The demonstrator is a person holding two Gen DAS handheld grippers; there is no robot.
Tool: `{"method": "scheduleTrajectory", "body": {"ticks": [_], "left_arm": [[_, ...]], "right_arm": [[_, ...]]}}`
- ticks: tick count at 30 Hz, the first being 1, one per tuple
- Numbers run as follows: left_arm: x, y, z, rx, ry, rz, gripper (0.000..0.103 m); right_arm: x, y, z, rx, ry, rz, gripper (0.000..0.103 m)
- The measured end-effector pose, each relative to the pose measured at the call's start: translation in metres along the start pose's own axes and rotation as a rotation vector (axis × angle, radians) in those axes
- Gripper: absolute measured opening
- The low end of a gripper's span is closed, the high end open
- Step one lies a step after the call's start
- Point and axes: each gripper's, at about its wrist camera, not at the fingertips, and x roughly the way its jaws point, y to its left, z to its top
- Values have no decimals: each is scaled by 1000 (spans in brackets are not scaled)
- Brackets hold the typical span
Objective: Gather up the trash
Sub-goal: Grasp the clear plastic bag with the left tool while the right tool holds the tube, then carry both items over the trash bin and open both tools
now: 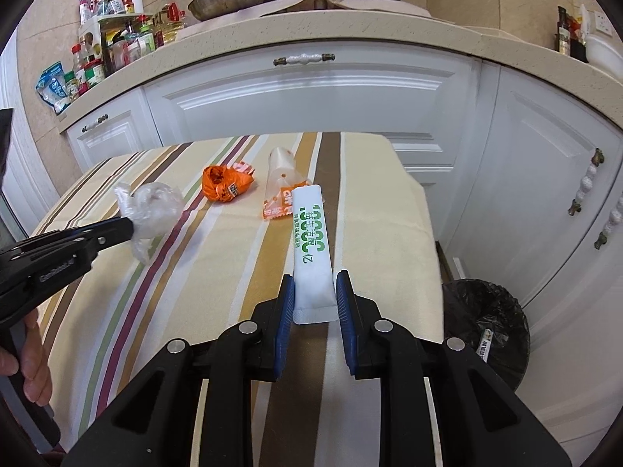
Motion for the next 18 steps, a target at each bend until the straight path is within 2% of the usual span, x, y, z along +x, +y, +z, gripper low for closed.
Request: {"method": "scheduleTrajectory", "body": {"ticks": [5,18], "left_arm": [[-18,-19,1,55,-62,19,9],[-31,-109,4,183,-111,-61,9]], "right_arm": [[-12,-10,-2,20,-25,-26,23],[-52,-72,-19,120,-81,-139,23]]}}
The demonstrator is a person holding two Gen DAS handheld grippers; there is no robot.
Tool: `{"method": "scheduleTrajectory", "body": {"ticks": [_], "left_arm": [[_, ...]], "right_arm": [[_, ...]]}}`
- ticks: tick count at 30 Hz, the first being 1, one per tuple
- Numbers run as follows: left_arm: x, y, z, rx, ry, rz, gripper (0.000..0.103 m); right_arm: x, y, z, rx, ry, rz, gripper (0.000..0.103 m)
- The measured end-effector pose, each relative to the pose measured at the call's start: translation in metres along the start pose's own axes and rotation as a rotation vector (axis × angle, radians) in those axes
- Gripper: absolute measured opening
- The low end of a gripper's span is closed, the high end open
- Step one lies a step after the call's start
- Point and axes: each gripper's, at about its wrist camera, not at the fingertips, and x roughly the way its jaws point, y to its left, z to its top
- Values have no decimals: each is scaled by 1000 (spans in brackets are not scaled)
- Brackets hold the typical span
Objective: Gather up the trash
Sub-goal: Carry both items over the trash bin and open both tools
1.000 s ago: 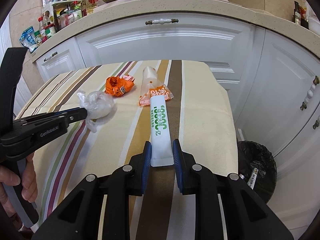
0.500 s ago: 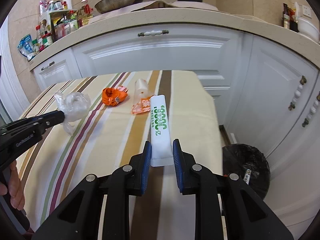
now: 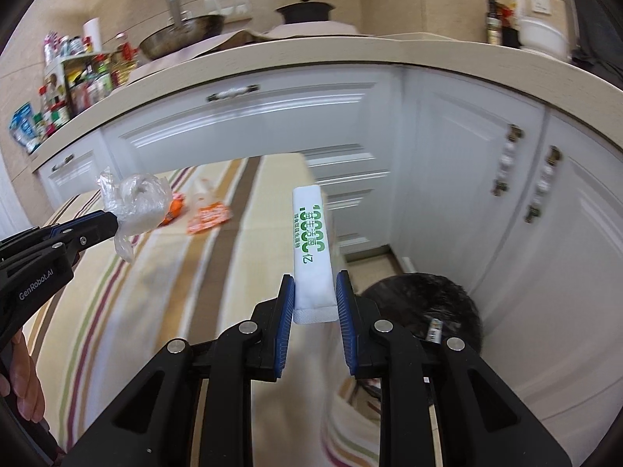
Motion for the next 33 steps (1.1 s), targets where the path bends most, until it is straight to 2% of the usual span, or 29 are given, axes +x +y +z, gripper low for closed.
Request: {"method": "scheduleTrajectory", "body": {"ticks": [11,17,24,33], "left_arm": [[19,-101,4,122,3,-92,9],[38,-147,1,179,37,-119,9],[60,-175,-2,209,76,-118,9],[85,-189,-1,220,118,-110,9]], "right_arm": [[-23,-78,-19,100,-18,-136,23],[-26,-110,-27,139,-18,-172,23],[-15,-128,-33,164,-5,-182,23],[4,-145,-36,191,13,-186,23]]}}
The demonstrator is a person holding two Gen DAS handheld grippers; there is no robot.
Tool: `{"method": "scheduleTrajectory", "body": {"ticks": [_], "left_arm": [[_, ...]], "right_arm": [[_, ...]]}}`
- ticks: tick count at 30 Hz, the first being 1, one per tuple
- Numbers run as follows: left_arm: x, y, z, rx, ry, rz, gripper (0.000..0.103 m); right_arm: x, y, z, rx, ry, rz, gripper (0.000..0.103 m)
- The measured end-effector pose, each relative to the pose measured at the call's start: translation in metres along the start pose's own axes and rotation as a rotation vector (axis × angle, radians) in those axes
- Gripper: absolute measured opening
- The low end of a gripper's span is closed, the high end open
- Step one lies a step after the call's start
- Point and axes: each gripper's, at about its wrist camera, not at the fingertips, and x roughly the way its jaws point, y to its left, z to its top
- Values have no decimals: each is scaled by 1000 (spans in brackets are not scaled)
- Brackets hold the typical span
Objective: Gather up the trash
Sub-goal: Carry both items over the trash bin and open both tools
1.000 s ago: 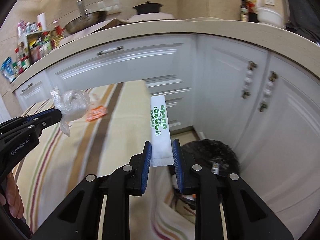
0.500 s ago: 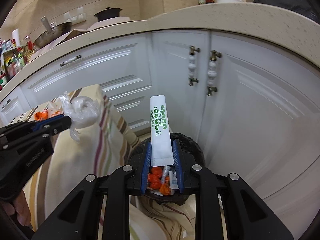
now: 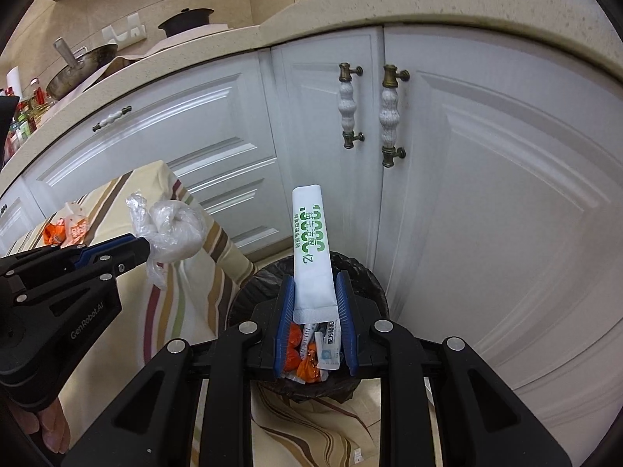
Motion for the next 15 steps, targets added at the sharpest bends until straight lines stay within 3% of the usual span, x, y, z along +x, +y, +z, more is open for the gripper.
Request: {"method": "scheduleTrajectory", "body": {"ticks": [10,11,12,14,15], "left_arm": [[26,-12,18,19,12,-3,10],[31,-13,20,26,19,-3,13],[34,-13,21,29,27,-2,23],[37,-12,22,16,33,-1,36],[37,-11,23,9,31,-3,36]], "right_arm": [[24,-11,10,22,-6,-11,25],[28,-13,11,26,-8,-12,33],[31,-13,12,28,-7,-16,38],[35,-15,12,34,-2,-27,41],[36,-16,12,36,2,-27,41]]}}
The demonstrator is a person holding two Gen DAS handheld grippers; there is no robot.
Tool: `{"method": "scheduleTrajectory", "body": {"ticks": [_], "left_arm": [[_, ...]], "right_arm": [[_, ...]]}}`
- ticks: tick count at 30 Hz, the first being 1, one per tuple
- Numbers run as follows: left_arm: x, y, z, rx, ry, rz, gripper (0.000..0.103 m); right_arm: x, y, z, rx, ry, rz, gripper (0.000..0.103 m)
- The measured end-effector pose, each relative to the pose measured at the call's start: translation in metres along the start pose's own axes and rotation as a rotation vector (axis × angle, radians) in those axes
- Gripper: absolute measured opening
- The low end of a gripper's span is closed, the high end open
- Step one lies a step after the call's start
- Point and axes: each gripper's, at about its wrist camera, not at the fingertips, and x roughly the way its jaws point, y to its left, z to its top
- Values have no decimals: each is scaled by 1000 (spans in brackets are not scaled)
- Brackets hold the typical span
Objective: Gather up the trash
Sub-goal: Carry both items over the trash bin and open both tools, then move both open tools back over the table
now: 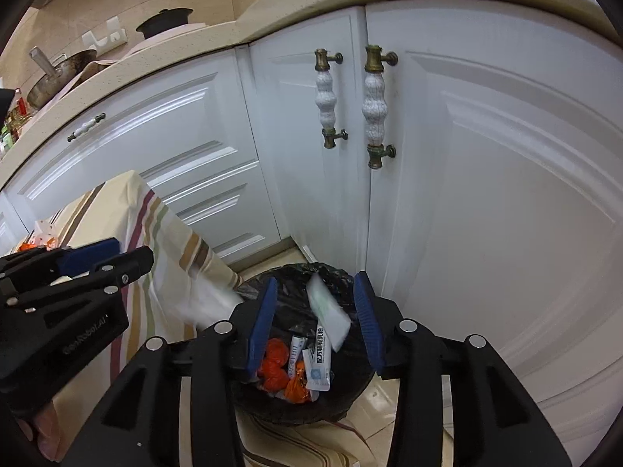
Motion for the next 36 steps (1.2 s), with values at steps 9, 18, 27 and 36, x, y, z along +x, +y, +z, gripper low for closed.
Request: {"method": "scheduleTrajectory", "body": {"ticks": [9,18,27,36], "left_arm": [[-10,19,-1,-29,-16,16,41],[-40,58,-11,-80,-48,48,49],[-72,119,-34,-163,-74,108,55],[-100,194,-67,-258,-71,210,55]], "right_arm": [[-7,4,0,-2,4,-7,42],[-24,28,5,-23,-25,15,46],[-41,75,7,-75,-44,68,53],[-48,135,9,-153,-43,156,53]]}}
